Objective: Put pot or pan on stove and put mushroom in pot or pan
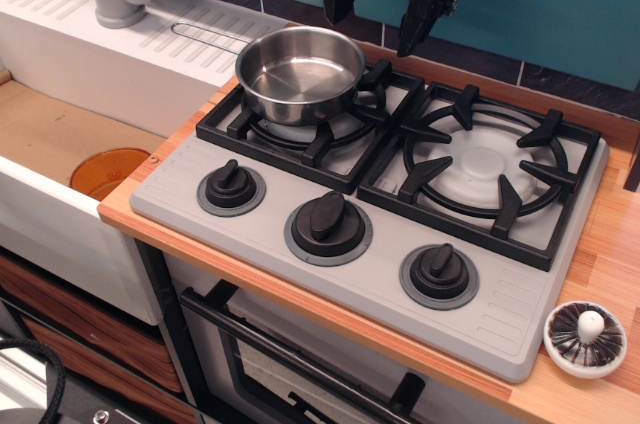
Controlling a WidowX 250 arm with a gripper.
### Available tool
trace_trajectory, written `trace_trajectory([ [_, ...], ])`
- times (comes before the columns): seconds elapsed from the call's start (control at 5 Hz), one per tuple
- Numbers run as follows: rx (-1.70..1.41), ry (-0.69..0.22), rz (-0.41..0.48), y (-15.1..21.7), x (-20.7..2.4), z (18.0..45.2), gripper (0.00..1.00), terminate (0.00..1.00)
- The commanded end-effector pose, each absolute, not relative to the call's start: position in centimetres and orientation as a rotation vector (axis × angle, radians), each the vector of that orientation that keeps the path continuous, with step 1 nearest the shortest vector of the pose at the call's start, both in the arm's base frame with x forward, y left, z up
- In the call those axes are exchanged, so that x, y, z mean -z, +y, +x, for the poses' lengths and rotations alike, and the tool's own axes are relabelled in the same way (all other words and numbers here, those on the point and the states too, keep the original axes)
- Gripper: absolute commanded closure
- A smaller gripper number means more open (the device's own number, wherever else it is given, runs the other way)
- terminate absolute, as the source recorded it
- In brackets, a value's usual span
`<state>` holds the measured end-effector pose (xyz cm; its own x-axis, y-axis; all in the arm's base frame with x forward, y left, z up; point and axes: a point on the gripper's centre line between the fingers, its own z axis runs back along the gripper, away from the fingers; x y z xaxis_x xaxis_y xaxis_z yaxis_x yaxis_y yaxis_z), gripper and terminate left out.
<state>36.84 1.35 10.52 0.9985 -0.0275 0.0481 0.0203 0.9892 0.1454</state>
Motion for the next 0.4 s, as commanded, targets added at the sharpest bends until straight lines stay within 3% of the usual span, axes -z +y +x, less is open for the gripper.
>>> trace_trajectory([
  [0.0,0.024,-0.050,0.145,1.3,-10.5,36.8,0.00,0.00],
  [0.2,0.022,-0.072,0.147,1.4,-8.9,36.8,0.00,0.00],
])
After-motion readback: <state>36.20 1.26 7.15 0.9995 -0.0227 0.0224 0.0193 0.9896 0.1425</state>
